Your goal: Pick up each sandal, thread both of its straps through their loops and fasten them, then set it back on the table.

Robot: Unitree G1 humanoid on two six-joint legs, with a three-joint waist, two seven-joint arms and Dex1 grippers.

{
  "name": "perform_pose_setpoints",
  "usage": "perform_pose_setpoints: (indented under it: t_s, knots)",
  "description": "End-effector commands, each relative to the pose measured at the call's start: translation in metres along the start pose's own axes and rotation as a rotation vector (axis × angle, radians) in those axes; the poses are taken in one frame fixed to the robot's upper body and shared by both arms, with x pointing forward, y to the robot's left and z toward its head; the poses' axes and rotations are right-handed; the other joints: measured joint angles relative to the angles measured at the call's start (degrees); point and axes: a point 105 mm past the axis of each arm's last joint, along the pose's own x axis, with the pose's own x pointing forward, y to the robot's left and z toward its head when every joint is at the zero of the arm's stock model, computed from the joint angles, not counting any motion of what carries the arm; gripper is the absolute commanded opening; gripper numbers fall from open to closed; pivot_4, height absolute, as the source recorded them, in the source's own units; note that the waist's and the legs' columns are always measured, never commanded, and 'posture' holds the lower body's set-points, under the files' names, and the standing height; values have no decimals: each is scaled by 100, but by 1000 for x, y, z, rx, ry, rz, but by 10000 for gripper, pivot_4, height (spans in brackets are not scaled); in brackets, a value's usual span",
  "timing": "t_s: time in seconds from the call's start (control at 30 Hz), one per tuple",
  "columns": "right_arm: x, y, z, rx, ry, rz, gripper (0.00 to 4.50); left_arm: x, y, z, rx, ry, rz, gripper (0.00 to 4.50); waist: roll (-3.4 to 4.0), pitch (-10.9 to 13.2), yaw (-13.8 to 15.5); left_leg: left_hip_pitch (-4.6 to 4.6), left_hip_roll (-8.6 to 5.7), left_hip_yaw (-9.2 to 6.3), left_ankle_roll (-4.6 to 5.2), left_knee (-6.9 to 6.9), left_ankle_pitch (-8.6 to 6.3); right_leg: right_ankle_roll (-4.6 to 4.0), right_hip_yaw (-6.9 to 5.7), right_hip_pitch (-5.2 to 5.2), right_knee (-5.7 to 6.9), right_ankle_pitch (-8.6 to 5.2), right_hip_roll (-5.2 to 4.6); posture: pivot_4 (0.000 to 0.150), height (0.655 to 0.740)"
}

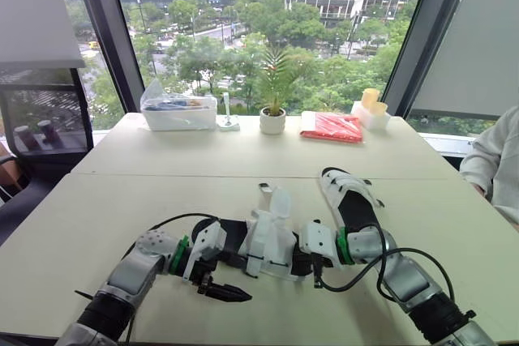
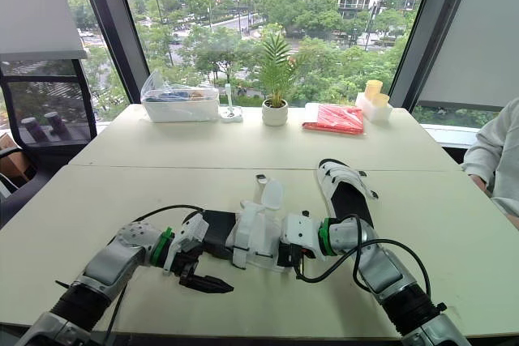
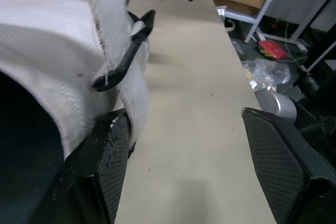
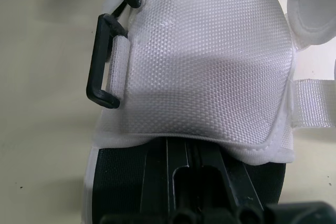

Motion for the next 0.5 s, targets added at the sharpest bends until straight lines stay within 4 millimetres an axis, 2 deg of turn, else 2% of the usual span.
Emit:
perform_pose_setpoints:
  t_s: [0.03,0.13,0.3,0.4,0.5]
  knots:
    - [13,42,-36,97,123,159,0,5,-4,0,24,5,-24,14406,0,0,0,0,0,0,0,0,0,0,0,0,0,0,0,1500,7374]
    - [14,42,-35,98,120,159,0,7,-5,-2,22,7,-29,211,0,0,0,0,0,0,0,0,0,0,0,0,0,0,0,1500,7374]
    - [14,42,-35,99,118,159,0,9,-10,-8,4,35,-44,211,0,0,2,0,0,0,0,0,0,-1,0,0,0,0,0,1500,7374]
    - [14,41,-35,99,119,160,0,2,-32,-16,-16,101,-164,211,3,-1,-9,0,0,0,0,-1,0,-1,1,-1,0,0,0,1500,7374]
    - [14,42,-35,100,119,161,0,-6,-51,-10,-27,122,-260,211,7,-2,-5,0,2,0,0,-2,0,-3,1,0,-1,-2,-1,1500,7374]
